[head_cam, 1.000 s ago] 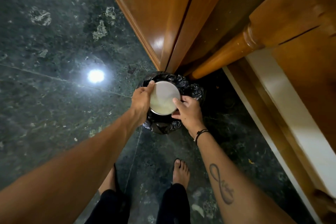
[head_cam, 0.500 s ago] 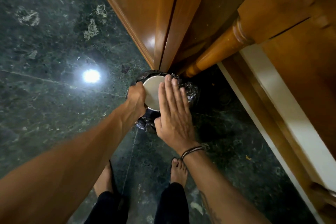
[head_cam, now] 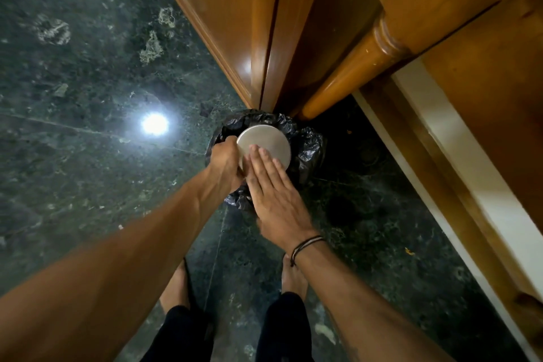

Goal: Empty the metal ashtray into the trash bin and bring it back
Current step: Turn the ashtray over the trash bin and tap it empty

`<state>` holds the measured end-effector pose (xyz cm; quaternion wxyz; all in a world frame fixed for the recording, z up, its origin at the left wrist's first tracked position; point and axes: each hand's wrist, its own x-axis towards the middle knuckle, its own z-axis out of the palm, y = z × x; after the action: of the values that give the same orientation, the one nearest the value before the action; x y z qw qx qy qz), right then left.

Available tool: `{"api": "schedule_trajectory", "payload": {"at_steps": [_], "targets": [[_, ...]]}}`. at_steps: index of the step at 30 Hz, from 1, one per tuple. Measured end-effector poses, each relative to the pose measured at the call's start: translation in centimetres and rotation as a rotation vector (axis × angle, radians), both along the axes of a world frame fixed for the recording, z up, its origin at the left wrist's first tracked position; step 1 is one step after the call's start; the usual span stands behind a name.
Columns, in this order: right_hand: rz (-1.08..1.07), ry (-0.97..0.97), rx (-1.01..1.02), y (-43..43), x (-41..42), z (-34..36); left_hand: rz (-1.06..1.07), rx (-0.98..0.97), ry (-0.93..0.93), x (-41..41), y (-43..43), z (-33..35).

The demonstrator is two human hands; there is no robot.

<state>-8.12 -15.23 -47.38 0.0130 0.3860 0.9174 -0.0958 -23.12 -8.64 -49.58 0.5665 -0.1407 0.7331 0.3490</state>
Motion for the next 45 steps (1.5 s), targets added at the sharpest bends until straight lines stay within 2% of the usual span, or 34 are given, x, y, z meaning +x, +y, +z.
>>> {"api": "schedule_trajectory", "payload": {"at_steps": [4,7,10,13,16,23,28,31,34,37,40,42,45], "targets": [[-0.036,0.018,0.034,0.1,-0.3,0.2,-0.001,0.018,-0.041,-0.1,-0.3,0.2],[0.033,-0.012,0.017,-0.2,-0.7,0.2,-0.001,0.038,-0.036,-0.2,-1.0,0.4],[-0.020,0.020,0.060,0.1,-1.0,0.4,-0.049,0.100,-0.133,-0.2,-1.9,0.3],[0.038,-0.061,-0.050,0.6,-1.0,0.0,-0.002,0.078,-0.042,0.0,-2.0,0.2],[-0.038,-0.017,-0.007,1.4,-0.9,0.0,-0.023,0.077,-0.056,0.1,-1.8,0.4],[-0.045,-0.101,-0.068,3.3,0.0,0.4,-0.023,0.064,-0.006,-0.3,-1.4,0.4],[-0.123,0.158,0.052,3.2,-0.2,1.1,0.038,0.045,0.052,-0.8,-1.4,0.1],[-0.021,-0.078,-0.089,1.9,0.6,0.8,0.033,0.039,0.060,-0.6,-1.4,0.4],[-0.080,-0.033,-0.009,1.4,1.1,0.8,0.040,0.030,0.046,-0.5,-1.5,0.6],[-0.028,-0.061,-0.030,1.4,0.9,0.6,0.055,0.055,0.035,-0.4,-1.1,0.9],[-0.067,0.018,0.003,0.9,0.9,0.7,0.073,0.051,-0.002,0.1,-1.4,1.0],[-0.011,-0.022,-0.022,1.2,0.5,0.8,0.079,0.058,-0.022,0.3,-1.4,1.2],[-0.020,0.035,-0.027,1.1,0.3,0.8,0.085,0.041,-0.068,0.5,-1.6,1.2]]}}
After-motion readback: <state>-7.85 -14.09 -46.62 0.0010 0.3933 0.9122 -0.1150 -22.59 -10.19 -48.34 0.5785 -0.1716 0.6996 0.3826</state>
